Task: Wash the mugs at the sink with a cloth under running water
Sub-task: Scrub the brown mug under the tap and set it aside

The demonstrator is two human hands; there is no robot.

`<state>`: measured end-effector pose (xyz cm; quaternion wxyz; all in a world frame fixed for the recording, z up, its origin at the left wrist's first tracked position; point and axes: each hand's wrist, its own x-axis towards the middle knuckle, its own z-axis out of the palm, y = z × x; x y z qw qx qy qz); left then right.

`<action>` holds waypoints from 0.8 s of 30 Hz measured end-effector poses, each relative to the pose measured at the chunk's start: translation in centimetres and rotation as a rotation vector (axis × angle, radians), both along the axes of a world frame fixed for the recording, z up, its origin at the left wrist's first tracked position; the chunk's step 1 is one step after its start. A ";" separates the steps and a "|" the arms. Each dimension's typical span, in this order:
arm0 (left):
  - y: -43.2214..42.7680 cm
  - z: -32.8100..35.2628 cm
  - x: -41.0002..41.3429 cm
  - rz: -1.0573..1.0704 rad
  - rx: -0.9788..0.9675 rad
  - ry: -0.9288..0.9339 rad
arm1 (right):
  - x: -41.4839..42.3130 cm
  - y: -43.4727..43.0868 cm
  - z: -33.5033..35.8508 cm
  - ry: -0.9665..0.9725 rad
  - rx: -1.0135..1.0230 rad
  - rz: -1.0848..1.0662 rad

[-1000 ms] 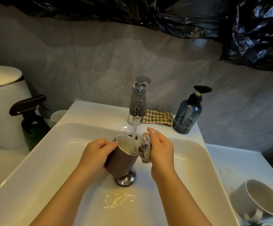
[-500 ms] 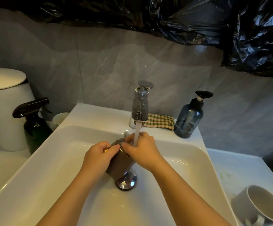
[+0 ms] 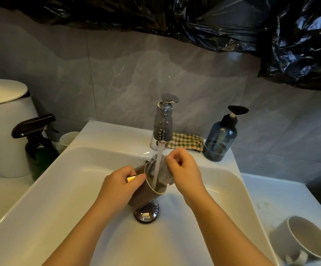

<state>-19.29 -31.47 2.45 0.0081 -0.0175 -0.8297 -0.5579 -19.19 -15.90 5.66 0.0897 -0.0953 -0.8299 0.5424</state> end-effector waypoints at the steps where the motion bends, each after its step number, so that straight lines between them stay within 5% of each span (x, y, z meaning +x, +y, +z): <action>1: 0.0 -0.1 -0.1 -0.001 0.003 -0.002 | 0.2 0.1 0.4 0.031 -0.037 -0.018; 5: 0.1 -0.3 -0.2 -0.009 0.037 -0.008 | 0.4 0.4 0.7 -0.028 0.223 0.060; 10: 0.1 -0.6 -0.2 -0.024 0.145 -0.007 | 1.0 -0.9 -0.2 -0.130 0.265 0.396; 15: -0.3 -0.4 -0.3 -0.056 0.048 0.104 | 1.7 -0.3 0.1 -0.284 0.461 0.687; 20: -0.2 -0.5 -0.2 -0.226 0.029 0.083 | 1.7 -0.7 -1.1 -0.107 0.956 0.752; 24: -0.4 -0.8 -0.3 -0.249 0.072 0.055 | 1.2 -1.2 -0.5 -0.299 0.610 0.687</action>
